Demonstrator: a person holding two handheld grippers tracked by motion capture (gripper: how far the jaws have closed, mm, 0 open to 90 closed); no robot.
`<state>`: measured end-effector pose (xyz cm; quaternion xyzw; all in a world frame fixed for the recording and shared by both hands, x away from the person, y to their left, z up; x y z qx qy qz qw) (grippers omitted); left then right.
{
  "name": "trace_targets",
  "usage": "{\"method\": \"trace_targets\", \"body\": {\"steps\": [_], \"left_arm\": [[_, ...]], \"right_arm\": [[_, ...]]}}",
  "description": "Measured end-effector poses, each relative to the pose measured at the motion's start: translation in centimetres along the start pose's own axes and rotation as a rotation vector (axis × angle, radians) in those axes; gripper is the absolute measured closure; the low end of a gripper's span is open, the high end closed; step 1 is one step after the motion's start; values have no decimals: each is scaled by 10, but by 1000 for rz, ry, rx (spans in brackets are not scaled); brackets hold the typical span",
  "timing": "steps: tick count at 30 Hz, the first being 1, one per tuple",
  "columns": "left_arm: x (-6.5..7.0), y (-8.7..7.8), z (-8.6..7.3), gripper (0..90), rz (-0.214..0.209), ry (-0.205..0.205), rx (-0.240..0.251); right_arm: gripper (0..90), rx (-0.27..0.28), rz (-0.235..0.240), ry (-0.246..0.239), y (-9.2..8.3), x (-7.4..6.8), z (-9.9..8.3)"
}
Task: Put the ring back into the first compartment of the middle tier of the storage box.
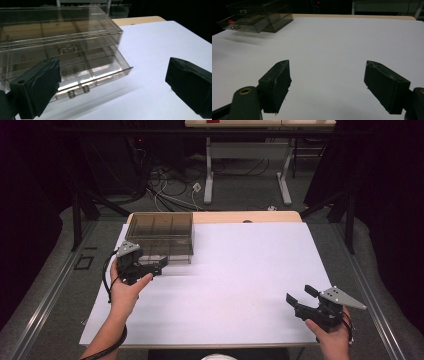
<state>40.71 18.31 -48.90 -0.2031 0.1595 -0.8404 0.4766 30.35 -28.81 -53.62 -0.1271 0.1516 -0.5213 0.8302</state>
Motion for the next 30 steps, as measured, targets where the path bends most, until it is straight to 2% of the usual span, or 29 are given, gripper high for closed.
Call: {"method": "trace_targets", "body": {"steps": [2,4,6,9,16,20,25,27,30], "left_arm": [[2,-2,-1,2,-6,8,3],[9,-8,-6,2,-29,-1,20],[12,-12,-9,2,-45,8,23],[15,-15,-13,2,-49,14,33],[22,-26,-34,2,-78,46,46],[25,-31,-43,2,-79,65,52],[26,-38,-48,2,-76,65,80],[26,-40,-51,2,-80,58,82],[24,-40,-54,2,-76,69,80]], "right_arm": [[212,4,-2,4,0,0,0],[212,13,-4,6,1,0,0],[212,12,-2,2,1,0,0],[212,1,1,1,0,-1,0],[212,6,3,0,1,-1,0],[212,4,0,0,1,-1,0],[208,0,-4,-2,0,0,0],[204,10,-6,-1,0,0,0],[187,16,-15,0,0,1,1]]}}
Point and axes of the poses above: each handheld gripper's, and its own axes: y roughly forward along the jaws, z roughly out of its top, x roughly to its right, the point moved 6 cm from there along y, roughly forward along the jaws, and after that the axes turned 1 degree about -y, right-handed, at the moved point
